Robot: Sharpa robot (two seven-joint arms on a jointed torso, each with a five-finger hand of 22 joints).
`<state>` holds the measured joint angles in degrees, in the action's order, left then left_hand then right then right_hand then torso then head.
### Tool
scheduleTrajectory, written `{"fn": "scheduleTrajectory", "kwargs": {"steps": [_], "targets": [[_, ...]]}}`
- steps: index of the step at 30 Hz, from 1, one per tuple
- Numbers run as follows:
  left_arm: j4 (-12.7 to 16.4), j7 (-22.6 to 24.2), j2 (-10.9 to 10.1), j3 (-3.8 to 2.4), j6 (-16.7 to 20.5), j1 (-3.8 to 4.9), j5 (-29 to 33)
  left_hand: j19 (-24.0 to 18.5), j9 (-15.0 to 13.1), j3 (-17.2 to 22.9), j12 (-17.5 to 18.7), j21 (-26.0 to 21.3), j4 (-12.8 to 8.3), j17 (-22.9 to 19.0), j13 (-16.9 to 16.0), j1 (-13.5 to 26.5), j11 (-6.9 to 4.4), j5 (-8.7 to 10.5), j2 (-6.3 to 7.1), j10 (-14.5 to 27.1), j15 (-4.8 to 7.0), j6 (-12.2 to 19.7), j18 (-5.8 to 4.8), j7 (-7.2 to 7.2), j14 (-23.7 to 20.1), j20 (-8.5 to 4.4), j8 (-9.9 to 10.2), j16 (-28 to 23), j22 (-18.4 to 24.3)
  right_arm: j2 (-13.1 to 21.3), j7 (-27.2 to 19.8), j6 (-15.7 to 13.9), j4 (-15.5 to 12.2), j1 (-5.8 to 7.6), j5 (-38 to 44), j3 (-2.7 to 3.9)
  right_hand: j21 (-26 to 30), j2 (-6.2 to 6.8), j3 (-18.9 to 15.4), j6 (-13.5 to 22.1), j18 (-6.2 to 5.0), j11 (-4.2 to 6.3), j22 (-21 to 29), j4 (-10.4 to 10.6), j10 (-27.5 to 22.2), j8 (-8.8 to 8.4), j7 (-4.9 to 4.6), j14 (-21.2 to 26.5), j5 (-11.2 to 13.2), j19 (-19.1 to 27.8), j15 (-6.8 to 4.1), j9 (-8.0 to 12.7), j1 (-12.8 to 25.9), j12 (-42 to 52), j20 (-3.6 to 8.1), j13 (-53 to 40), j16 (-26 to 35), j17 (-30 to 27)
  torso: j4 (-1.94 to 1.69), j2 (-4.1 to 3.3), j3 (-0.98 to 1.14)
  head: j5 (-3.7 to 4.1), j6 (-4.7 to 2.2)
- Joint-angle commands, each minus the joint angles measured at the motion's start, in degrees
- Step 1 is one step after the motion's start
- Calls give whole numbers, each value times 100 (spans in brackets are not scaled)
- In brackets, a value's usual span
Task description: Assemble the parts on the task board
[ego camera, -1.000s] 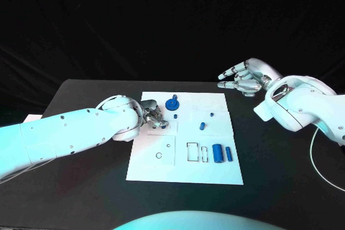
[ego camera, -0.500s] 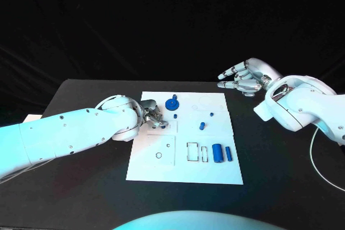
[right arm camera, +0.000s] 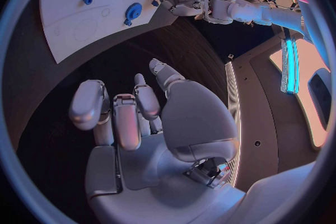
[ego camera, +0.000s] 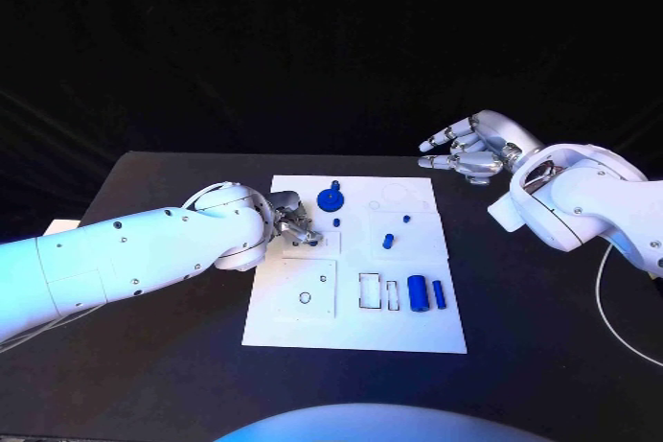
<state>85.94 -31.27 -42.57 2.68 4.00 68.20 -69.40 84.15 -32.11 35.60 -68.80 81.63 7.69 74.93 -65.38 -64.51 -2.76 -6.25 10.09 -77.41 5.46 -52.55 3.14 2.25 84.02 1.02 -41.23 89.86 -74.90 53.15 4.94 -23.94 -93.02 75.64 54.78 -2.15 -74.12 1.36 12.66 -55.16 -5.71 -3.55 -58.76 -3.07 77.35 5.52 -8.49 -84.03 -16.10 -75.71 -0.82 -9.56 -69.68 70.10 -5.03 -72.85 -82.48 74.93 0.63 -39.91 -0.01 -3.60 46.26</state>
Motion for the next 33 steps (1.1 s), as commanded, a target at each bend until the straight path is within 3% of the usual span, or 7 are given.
{"fn": "scheduleTrajectory", "kwargs": {"steps": [1, 20, 33], "targets": [[-26, -86, 1, 18, -121, -25, 95, 169, 12, 112, -46, 40, -125, 1507, -38, 164, 0, -20, -29, -58, 47, -188, -65, -136, 598, -51, -38, 14, -397, 5, -29, 47, 1, -2, 8, 1, 22, -37, 4, -12, -33, 15, 5, 27, -28, 35, -6, -333, -36, 55, -16, -10, 22, -41, -2, 11, 33, 274, 2, -1, -1, 4, 7], [-159, -138, 94, 8, -128, -5, 207, 207, 43, -65, -178, 99, -34, 1507, -190, 282, -28, -28, -89, -158, 79, -277, -84, -175, 598, -79, -62, 14, -492, 12, -14, 46, 2, -2, 9, 1, 27, -38, 14, -11, -33, 18, 7, 22, -28, 38, -3, -334, -87, 54, -20, -14, 7, -39, 1, 10, 35, 275, -4, 0, 3, 19, 26], [-173, -183, 94, 0, -274, 66, 209, 240, 104, -447, -216, 148, 61, 1507, -241, 438, -63, -28, 1, -218, 106, -405, -100, -214, 598, -110, -65, 14, -575, 2, 21, 35, 14, -2, 31, 0, 39, -24, 29, -6, -34, 20, 17, 21, -29, 42, -2, -337, -245, 49, -24, -23, -1, -43, 6, 18, 40, 277, -2, 3, -2, 26, 58]]}}
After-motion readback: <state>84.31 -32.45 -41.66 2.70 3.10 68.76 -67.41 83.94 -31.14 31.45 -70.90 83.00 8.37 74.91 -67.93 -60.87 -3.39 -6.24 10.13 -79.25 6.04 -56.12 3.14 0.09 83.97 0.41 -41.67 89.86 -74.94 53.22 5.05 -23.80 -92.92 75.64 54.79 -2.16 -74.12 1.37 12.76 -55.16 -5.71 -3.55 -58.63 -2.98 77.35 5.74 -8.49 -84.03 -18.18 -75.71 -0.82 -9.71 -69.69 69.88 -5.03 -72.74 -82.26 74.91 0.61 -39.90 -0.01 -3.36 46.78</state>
